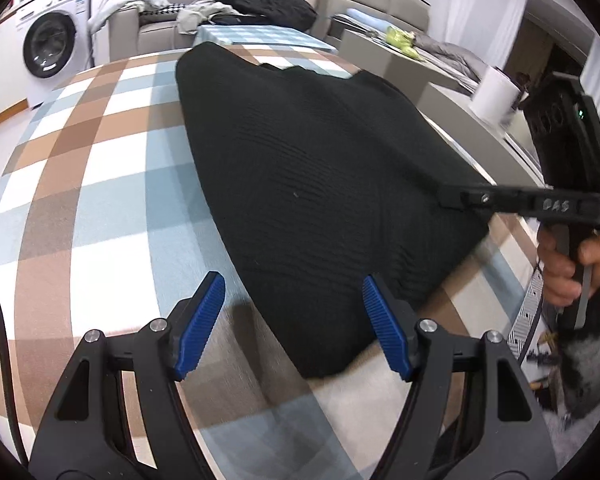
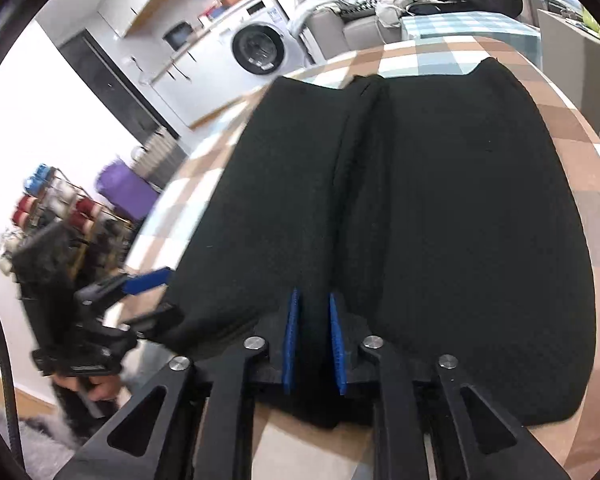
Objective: Fold small clothes
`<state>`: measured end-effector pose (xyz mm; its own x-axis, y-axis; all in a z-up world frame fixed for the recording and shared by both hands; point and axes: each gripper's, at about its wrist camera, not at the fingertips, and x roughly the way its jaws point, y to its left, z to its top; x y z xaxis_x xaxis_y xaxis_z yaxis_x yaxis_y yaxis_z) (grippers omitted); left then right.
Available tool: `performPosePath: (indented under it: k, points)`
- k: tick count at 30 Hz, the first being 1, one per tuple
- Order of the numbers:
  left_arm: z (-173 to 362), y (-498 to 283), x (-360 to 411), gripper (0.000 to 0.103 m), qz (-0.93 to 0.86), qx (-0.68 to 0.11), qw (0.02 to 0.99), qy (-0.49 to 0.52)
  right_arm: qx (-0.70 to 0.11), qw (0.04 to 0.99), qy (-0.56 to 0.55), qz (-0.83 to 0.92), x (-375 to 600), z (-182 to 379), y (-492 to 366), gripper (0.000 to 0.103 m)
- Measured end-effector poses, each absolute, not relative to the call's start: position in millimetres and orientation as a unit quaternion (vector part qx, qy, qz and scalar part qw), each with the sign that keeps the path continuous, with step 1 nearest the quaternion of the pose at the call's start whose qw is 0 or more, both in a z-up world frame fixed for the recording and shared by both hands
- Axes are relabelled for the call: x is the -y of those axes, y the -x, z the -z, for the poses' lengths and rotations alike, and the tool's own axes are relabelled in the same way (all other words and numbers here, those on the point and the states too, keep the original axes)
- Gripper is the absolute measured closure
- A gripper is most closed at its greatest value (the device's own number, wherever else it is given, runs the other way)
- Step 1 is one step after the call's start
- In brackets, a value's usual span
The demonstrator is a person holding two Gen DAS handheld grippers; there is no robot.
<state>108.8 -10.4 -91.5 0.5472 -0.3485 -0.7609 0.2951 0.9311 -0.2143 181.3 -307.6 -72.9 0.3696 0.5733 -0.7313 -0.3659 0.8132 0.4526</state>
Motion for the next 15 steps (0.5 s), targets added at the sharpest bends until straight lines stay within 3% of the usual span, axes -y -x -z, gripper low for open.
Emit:
performPosePath:
  k: [2, 5, 6, 8, 11, 15]
  points:
    - [94, -105, 10, 0.034, 0.179, -0.443, 0.878, 0.016, -0.478, 0.816, -0.114, -0.305, 310, 73, -173, 0.069]
    - [96, -99, 7, 0.034, 0.178, -0.448, 0.876, 0.015, -0.47, 0.821, -0.101, -0.308, 307, 73, -165, 0.066]
    - [97, -99, 5, 0.034, 0.179, -0.45, 0.875, 0.018, -0.472, 0.825, -0.093, -0.297, 305, 76, -167, 0.069]
    - [96, -97, 3, 0.034, 0.179, -0.451, 0.874, 0.018, -0.465, 0.832, -0.091, -0.289, 304, 74, -171, 0.089]
    - [94, -94, 1, 0.033, 0.18, -0.448, 0.875, 0.016, -0.435, 0.84, -0.106, -0.307, 314, 55, -166, 0.094]
    - [93, -93, 0, 0.032, 0.182, -0.452, 0.873, 0.014, -0.484, 0.831, -0.057, -0.269, 309, 69, -170, 0.094]
